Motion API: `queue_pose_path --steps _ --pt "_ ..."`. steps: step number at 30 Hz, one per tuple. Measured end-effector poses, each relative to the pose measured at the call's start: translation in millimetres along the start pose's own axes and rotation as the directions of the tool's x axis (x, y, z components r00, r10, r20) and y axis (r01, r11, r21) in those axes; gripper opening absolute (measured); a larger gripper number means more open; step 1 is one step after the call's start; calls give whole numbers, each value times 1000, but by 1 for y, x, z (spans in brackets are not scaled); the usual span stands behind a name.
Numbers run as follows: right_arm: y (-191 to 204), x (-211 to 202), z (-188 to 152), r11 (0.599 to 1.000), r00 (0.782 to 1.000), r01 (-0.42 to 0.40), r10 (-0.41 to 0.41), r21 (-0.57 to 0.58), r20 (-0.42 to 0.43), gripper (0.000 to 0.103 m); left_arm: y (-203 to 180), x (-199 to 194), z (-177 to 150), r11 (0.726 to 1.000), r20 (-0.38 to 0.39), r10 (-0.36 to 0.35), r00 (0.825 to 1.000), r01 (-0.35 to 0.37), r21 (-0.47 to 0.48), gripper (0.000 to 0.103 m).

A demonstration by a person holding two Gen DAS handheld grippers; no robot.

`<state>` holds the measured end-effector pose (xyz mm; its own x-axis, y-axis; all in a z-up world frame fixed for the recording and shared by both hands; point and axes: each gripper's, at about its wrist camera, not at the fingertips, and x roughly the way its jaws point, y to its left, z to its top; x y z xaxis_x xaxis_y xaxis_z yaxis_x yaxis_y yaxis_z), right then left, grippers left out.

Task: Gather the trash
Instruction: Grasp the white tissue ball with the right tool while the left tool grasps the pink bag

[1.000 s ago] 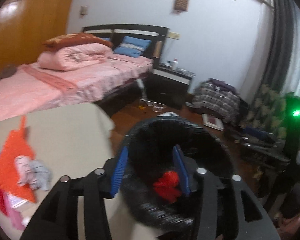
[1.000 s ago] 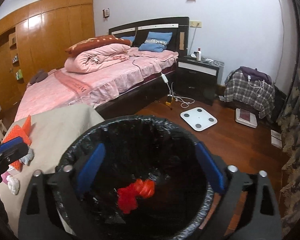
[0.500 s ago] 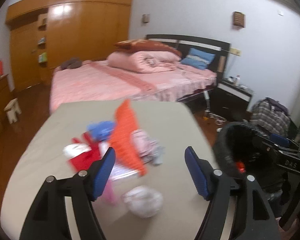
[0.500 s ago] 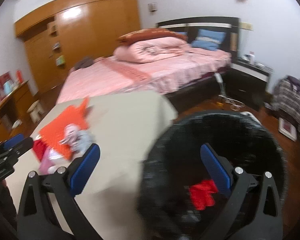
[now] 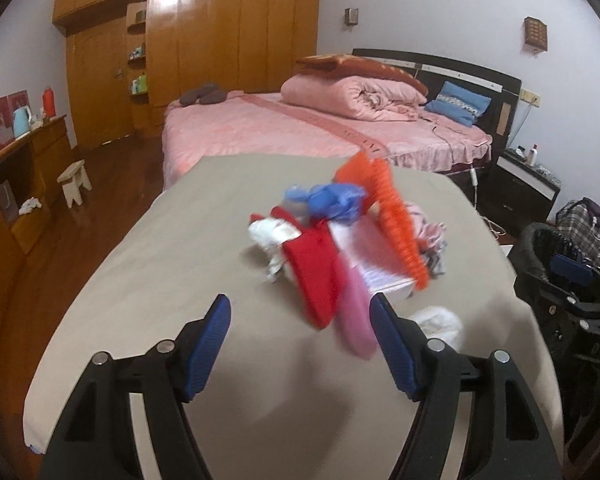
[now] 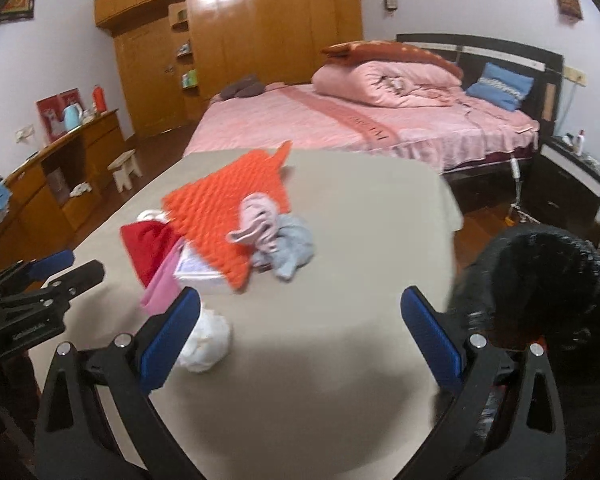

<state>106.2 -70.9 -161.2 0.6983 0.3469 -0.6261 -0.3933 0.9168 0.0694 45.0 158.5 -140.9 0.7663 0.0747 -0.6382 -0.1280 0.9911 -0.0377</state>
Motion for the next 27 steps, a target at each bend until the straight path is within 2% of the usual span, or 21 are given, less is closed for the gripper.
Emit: queue_pose_path --steps 9,17,20,23,25,27 --pt "33 24 -10 997 996 -67 65 -42 -57 97 17 6 -8 1000 -20 27 999 -27 0 71" --pt "50 46 -23 991 986 -100 87 -87 -145 79 27 9 -11 999 -28 39 999 -39 -9 71" --pt "52 51 -27 988 979 -121 104 -92 -173 63 27 10 -12 999 -29 36 999 -37 -13 71" --pt "51 54 -28 979 965 -192 174 -74 -198 39 27 11 -12 999 -30 30 999 -31 -13 71" --pt "53 52 -29 974 960 -212 194 -74 -200 30 24 12 -11 1000 -30 24 999 -25 -9 71" --pt "52 49 -28 973 960 -219 202 -72 -195 25 22 12 -11 1000 -30 16 999 -16 -9 71"
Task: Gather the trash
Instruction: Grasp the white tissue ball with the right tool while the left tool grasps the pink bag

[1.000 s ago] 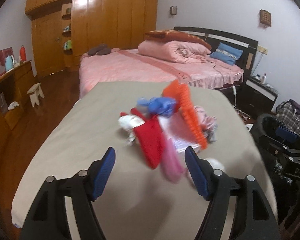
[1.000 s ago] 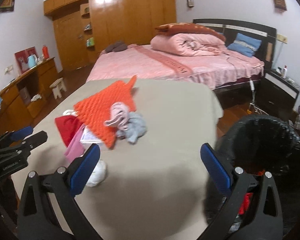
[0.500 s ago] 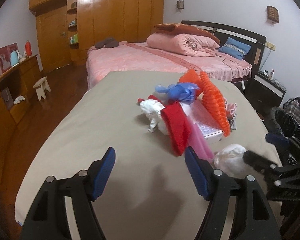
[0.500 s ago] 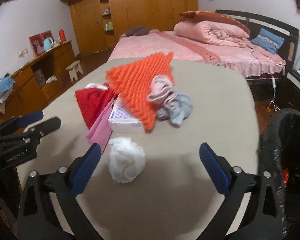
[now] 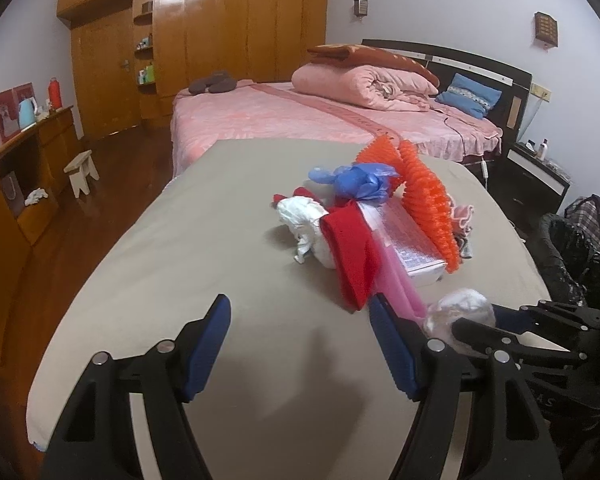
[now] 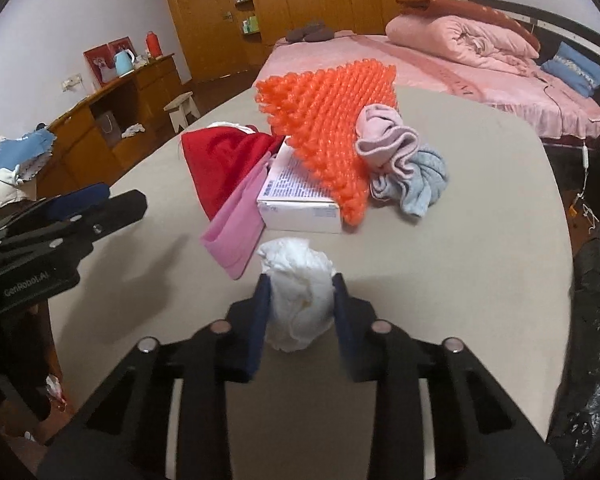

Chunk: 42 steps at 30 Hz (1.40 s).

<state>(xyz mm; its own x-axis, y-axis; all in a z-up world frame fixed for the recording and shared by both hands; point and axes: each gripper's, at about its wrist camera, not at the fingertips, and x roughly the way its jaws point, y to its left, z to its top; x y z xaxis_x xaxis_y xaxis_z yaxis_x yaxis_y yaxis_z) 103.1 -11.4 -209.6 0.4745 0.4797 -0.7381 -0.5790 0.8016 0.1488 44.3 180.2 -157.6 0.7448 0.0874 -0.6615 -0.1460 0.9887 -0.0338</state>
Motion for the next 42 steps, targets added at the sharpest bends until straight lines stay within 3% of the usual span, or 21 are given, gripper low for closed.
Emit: queue_pose_path --steps 6,17,20,25,28,42 --pt "-15 -21 7 999 998 17 -20 40 64 23 -14 1 5 999 6 -37 999 37 0 70" --pt "-55 -41 11 987 988 97 -111 126 108 23 -50 17 9 993 -20 -120 993 120 13 55" --pt "-59 -42 10 985 987 104 -118 135 105 23 -59 26 7 992 -44 -124 991 125 20 42" --pt "-64 -44 8 984 987 107 -123 143 105 23 -68 43 3 996 -89 -85 992 88 34 12" --pt "-64 -46 8 983 986 108 -125 149 107 23 -70 44 0 995 -86 -86 993 89 36 5" --pt "-72 -70 9 976 976 124 -152 182 154 23 -86 -11 23 978 40 -209 977 208 34 2"
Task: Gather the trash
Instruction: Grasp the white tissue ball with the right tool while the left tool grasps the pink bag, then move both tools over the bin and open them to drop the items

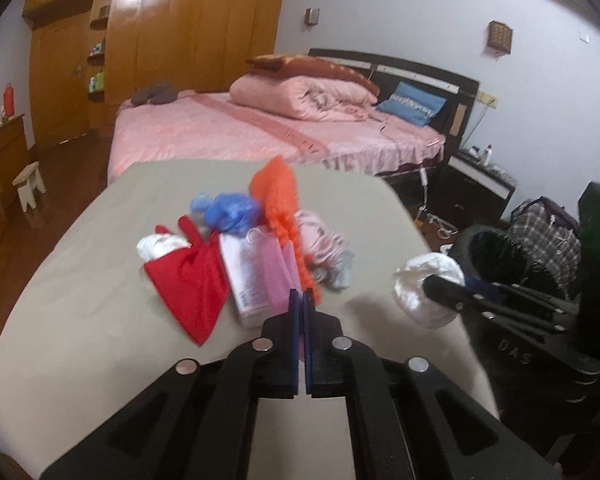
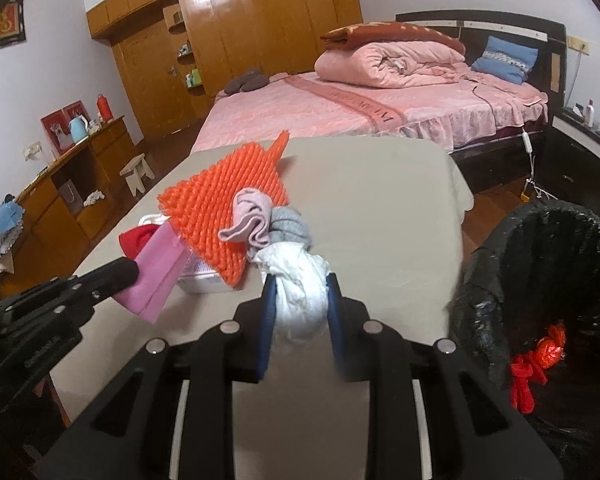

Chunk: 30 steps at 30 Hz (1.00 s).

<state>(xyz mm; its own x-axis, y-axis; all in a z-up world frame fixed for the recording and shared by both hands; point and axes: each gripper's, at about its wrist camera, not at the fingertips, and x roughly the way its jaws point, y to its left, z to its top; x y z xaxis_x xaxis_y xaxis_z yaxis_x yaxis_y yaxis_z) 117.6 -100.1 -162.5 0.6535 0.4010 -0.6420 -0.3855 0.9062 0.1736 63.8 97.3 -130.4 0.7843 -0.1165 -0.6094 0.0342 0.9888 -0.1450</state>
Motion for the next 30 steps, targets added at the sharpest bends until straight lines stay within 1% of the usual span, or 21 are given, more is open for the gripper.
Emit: queue_pose_path --steps 4,7,11,15,19,24,30 --pt "-8 -11 4 1000 1000 9 -10 17 19 23 -9 -6 7 1000 19 -12 1000 12 -1 2" --pt "-15 -20 6 999 999 17 -18 30 33 23 -13 -16 11 1000 34 6 999 -6 -9 2" --pt "-22 -31 8 998 998 28 -30 49 53 23 -18 -37 17 999 82 50 995 -49 -15 2" --pt "-28 -41 10 997 996 47 -51 52 71 23 -22 -44 21 999 108 39 993 -39 -5 2" --pt "-38 -55 13 995 991 80 -86 58 98 23 -32 -39 25 1000 104 2 995 -4 17 2" --pt "-62 -73 15 987 981 136 -147 91 124 24 -55 -25 32 996 87 -81 993 77 46 2" --pt "-104 -89 11 961 959 235 -254 144 128 24 -99 2 37 977 69 -187 980 179 112 2"
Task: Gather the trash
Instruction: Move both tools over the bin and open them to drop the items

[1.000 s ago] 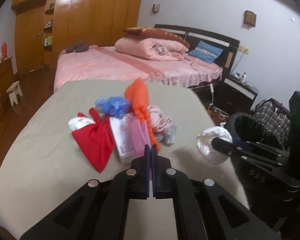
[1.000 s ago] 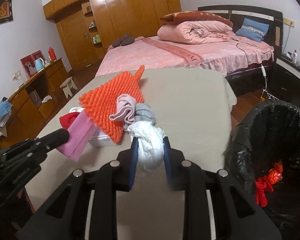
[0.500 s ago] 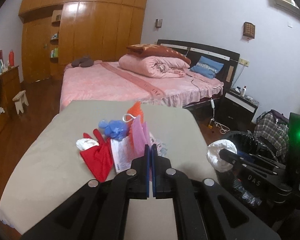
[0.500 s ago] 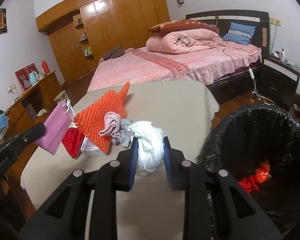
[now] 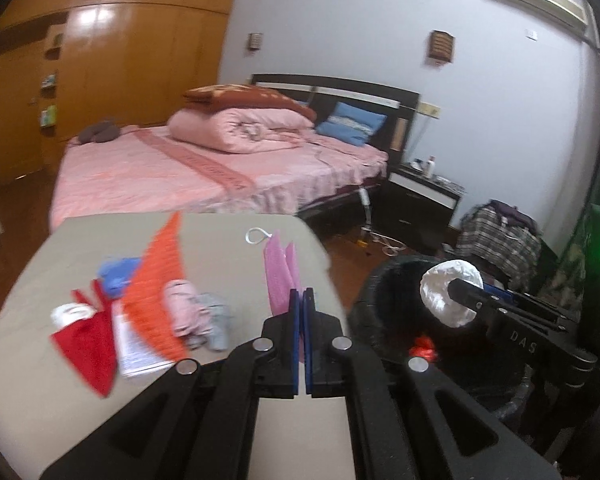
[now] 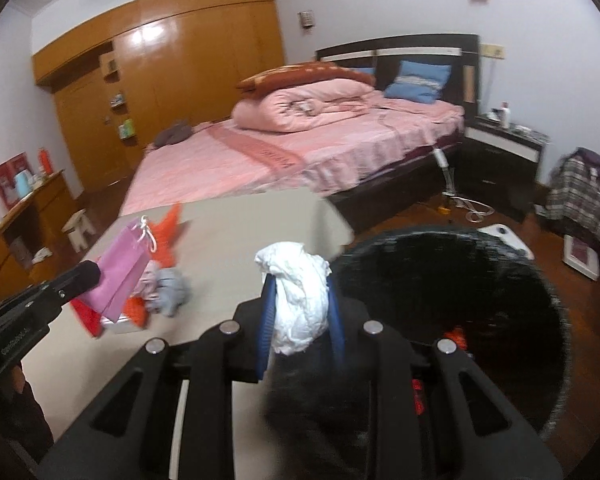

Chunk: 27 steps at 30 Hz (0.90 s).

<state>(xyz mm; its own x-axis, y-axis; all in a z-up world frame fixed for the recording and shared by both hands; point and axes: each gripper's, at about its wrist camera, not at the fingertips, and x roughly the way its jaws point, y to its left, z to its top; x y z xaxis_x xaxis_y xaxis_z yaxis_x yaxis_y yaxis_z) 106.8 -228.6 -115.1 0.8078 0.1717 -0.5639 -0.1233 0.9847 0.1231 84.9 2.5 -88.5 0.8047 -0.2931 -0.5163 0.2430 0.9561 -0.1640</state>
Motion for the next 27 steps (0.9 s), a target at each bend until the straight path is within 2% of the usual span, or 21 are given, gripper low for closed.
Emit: queue_pose_path --steps 5,11,14,15,17,18,20,21,23,24,27 --pt "-40 1 -3 995 996 87 -87 42 -3 24 -32 33 2 996 -31 -86 996 87 35 2" --pt "-81 3 -10 982 985 171 -170 77 -17 26 -74 65 5 980 -65 -180 982 184 69 2" --pt "-97 3 -13 972 977 212 -211 98 -24 31 -91 79 6 967 -86 -237 968 244 75 2" --pt "-101 2 -14 969 975 224 -222 103 -25 38 -96 83 5 961 -98 -258 961 265 75 3" --pt "-111 2 -16 960 967 255 -253 115 -28 58 -103 94 3 949 -130 -293 947 305 78 22" --pt "-115 0 -17 954 962 274 -273 124 -26 71 -104 96 1 950 -132 -291 947 303 81 41" --pt "-118 -4 -19 947 955 294 -295 132 -14 80 -101 95 -2 953 -119 -280 952 291 87 44" --pt "-119 -3 -19 945 954 300 -301 131 -11 89 -99 94 -3 956 -118 -266 957 277 95 45" --pt "-116 -3 -19 943 951 307 -309 126 -4 94 -88 91 -6 967 -106 -223 969 234 101 51" --pt "-115 -2 -19 944 952 305 -307 125 -5 97 -81 88 -7 973 -95 -198 976 207 101 58" --pt "-103 7 -19 951 960 278 -279 134 -16 98 -50 75 -12 992 -49 -81 995 86 95 71"
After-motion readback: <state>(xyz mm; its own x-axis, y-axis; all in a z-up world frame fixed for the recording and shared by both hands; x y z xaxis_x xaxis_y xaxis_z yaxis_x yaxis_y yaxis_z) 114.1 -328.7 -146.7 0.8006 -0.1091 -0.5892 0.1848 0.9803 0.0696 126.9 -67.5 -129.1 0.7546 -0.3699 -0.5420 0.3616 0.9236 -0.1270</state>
